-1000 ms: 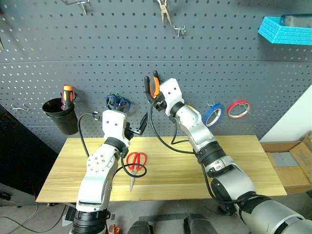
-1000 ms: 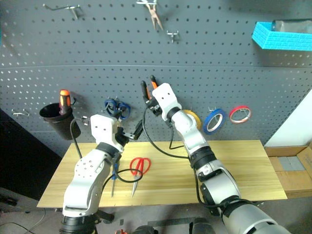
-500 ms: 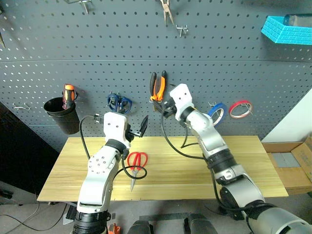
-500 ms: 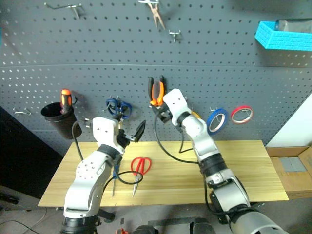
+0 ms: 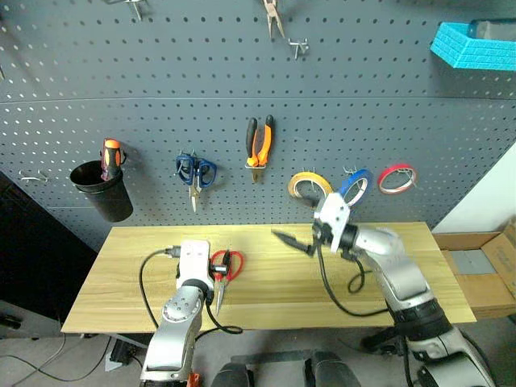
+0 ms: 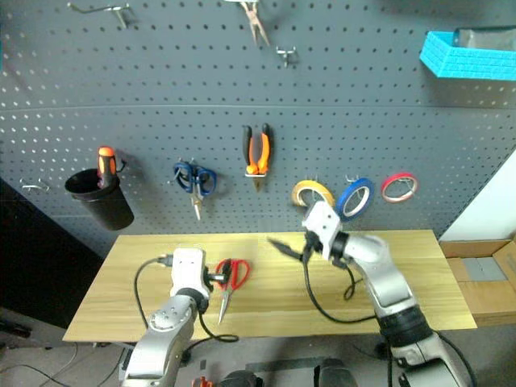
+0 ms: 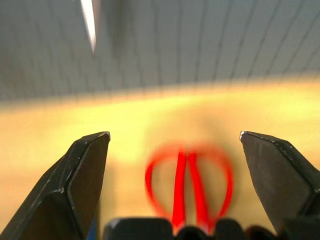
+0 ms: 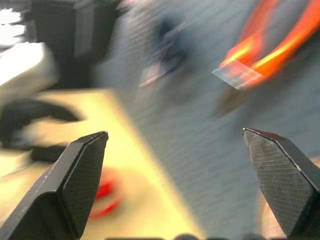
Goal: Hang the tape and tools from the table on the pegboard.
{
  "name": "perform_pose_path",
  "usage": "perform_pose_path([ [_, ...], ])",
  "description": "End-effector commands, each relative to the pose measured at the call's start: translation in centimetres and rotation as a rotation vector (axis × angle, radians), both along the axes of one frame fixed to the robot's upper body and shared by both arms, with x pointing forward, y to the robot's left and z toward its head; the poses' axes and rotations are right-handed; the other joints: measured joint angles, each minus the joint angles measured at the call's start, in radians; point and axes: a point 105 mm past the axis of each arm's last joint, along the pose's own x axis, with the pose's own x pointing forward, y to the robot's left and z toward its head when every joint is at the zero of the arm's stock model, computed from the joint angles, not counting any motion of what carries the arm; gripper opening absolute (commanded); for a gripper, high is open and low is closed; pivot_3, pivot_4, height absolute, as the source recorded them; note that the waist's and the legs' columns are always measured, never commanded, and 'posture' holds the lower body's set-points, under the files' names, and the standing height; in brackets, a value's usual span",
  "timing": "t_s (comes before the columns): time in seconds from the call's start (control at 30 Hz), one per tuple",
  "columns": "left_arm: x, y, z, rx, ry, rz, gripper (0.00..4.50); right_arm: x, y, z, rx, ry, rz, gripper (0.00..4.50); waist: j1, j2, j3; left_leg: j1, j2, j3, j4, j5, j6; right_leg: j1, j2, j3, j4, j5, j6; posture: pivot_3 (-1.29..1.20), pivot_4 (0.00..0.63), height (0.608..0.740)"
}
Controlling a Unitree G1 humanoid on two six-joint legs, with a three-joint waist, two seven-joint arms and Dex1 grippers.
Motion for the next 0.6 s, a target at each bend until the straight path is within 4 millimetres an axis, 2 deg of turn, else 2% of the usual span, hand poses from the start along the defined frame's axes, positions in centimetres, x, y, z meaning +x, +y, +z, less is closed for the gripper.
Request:
perform_pose_path([
  [0.03,0.4,0.0,-0.3,-0.01,0.018,-0.024,4.5,-1.3,1.0,0.1,0.025,0.016,0.114,4.46,-0.001,-0.001,0.011,0.0,0.0,0.0,0.0,0.0,0.0,0.0,0.0,0.0,0.0,0.0,0.0,-0.03,0.148,0.74],
  [0.2,-0.5,-0.3,-2.0,0.01,0.105,-0.063,4.5,-2.3,1.2,-2.3,-0.026,0.062,0.181,4.46,0.0,-0.002,0.022,0.0,0.001,-0.001,0.0,0.0,0.0,-0.001,-0.001,0.0,0.0,0.0,0.0,-0.02,0.165,0.74],
  [0.3,-2.0,-0.4,-4.5,-0.002,0.206,-0.07,4.5,-2.1,1.4,-3.2,-0.036,0.065,0.177,4.46,0.0,-0.002,0.029,-0.001,0.001,-0.001,0.0,0.0,0.0,-0.001,-0.003,0.0,-0.001,0.0,0.0,-0.02,0.17,0.74],
  [0.37,-2.7,-0.1,-5.4,0.009,0.248,-0.069,4.5,-1.9,1.7,-3.1,-0.031,0.057,0.182,4.46,0.0,-0.002,0.034,-0.001,0.001,-0.001,0.0,0.0,0.0,-0.001,-0.004,0.0,-0.001,0.0,0.0,-0.02,0.171,0.74],
  [0.6,-3.3,0.3,-6.5,-0.019,0.308,-0.059,4.5,-1.5,2.3,-2.7,-0.022,0.041,0.186,4.46,0.002,-0.003,0.039,-0.002,0.001,-0.003,0.0,0.0,0.0,-0.002,-0.006,-0.002,-0.001,0.0,0.0,-0.01,0.168,0.74],
])
